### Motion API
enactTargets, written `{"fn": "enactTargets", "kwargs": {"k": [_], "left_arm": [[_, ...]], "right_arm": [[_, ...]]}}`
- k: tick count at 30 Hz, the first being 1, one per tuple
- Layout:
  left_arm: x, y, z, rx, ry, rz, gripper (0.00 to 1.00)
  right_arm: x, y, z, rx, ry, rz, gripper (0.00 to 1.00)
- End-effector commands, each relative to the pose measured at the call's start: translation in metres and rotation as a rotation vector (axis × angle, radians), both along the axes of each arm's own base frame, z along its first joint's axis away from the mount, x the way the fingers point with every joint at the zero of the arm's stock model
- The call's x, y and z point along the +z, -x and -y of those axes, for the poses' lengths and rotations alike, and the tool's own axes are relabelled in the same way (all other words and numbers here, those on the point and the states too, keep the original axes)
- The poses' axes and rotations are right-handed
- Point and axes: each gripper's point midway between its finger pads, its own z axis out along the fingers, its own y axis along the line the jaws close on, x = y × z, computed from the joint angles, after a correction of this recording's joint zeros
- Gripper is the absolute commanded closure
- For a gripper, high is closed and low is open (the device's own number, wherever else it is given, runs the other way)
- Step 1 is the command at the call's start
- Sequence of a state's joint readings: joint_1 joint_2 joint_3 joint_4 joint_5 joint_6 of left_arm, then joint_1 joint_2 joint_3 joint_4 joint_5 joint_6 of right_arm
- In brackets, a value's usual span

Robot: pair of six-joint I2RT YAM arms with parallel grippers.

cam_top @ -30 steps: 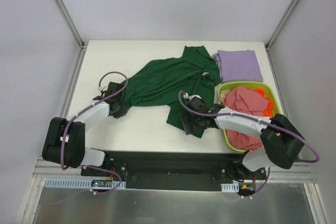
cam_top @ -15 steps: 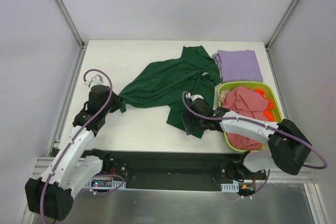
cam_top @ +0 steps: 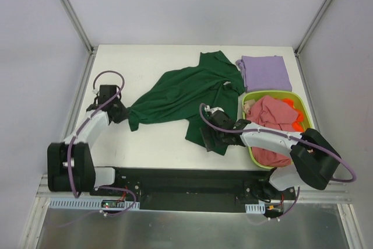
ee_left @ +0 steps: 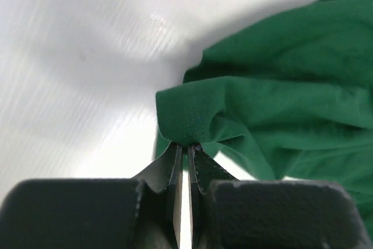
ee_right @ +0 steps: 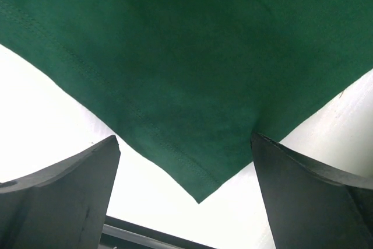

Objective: Fold and stack the t-shirts
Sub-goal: Flatten out the tshirt

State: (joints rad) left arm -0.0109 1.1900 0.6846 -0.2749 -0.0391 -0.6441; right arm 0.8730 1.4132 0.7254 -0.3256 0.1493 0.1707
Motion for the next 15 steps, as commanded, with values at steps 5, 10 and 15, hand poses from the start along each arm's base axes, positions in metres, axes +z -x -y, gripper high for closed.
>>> {"fn": "enactTargets", "kwargs": {"k": [5, 10, 15], "left_arm": [[0.007, -0.081, -0.013, -0.178, 0.072, -0.001, 0.96], [0.008, -0.080, -0.014, -0.188, 0.083, 0.001, 0.35], [0.013, -0.047, -0.001, -0.183, 0.142, 0.020, 0.30]], "right_arm": [[0.011, -0.014, -0.005, 0.014, 0.028, 0.043, 0.04], [0.014, -0.017, -0.004, 0.016, 0.043, 0.058, 0.04], [0.017, -0.017, -0.004, 0.023, 0.036, 0.063, 0.04]]}}
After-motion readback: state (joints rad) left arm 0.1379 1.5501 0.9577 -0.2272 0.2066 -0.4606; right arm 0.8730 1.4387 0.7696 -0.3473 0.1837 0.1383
